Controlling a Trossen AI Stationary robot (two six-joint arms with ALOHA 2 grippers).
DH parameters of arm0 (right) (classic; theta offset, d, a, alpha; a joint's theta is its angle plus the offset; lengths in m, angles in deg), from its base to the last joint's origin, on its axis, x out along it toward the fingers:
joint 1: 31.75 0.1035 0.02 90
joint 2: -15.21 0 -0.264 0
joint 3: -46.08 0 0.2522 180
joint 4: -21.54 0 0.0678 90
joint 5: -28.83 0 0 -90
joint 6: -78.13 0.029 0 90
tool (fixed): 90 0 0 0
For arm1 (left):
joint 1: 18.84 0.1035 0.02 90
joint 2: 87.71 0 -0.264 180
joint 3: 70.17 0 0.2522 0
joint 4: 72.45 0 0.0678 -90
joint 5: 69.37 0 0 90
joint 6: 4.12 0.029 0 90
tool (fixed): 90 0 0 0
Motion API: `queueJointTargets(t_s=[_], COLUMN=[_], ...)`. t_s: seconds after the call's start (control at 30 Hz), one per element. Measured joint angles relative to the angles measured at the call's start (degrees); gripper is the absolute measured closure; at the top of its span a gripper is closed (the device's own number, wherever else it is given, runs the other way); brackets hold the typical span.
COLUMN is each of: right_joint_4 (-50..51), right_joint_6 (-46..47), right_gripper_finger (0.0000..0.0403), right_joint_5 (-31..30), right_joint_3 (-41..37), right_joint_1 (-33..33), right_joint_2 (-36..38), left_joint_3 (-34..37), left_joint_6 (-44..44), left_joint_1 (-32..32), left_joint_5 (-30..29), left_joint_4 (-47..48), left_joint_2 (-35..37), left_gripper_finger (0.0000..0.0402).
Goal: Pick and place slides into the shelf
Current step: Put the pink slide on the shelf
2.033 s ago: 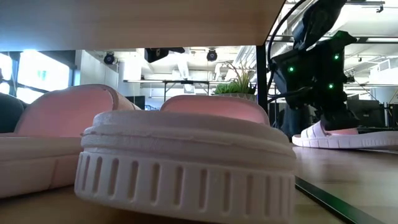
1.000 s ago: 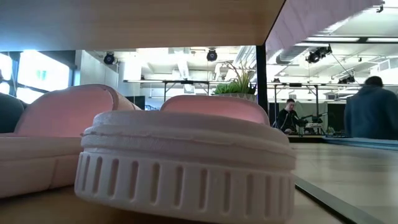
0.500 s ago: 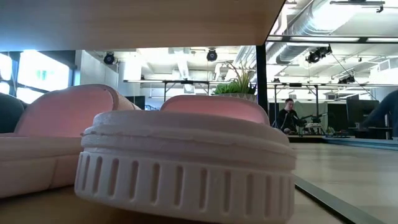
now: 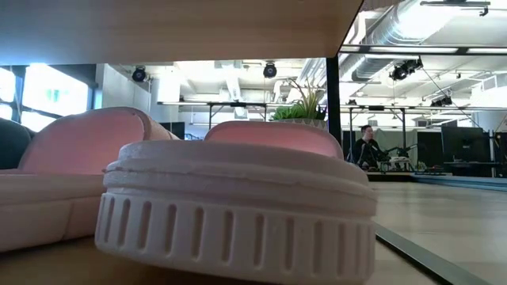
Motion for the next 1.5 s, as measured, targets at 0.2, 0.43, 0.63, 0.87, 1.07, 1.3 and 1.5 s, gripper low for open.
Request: queueJointTargets(t_s=[0.2,0.43,0.63,0.87,1.07,1.3,1.5], right_joint_4=[-0.1,-1.7,-4.1,-8.1,-10.0,-10.6,-11.4], right_joint_6=[-5.2,-5.3,-5.7,-10.2,-11.8,-11.8,-11.5], right_gripper_finger=[0.0403,0.0403,0.0403,0.0403,0.0403,0.0403,0.0403], right_joint_5=[-4.1,-5.2,-5.5,-4.7,-4.2,-3.9,-2.5], right_joint_3=[0.0,0.0,0.0,-0.1,-0.1,-0.1,-0.1], right_joint_1=[-0.8,-2.6,-3.8,-4.0,-5.0,-6.4,-7.2], right_joint_2=[-4.8,-7.9,-7.9,-7.8,-7.8,-7.9,-7.9], left_joint_3=[0.0,0.0,0.0,0.0,0.0,0.0,0.0], left_joint_6=[0.2,0.3,0.4,0.4,0.4,1.1,2.4], left_joint_1=[-0.1,-0.9,-1.9,-2.5,-2.5,-3.7,-4.3], left_joint_5=[-6.4,-10.7,-13.7,-15.8,-16.5,-17.3,-18.8], left_joint_4=[3.6,3.7,4.7,4.6,4.6,4.6,4.6], left_joint_2=[-0.4,-0.5,-0.5,-0.8,-0.8,-0.8,-0.8], left_gripper_finger=[0.0268,0.0268,0.0268,0.0268,0.0268,0.0281,0.0353])
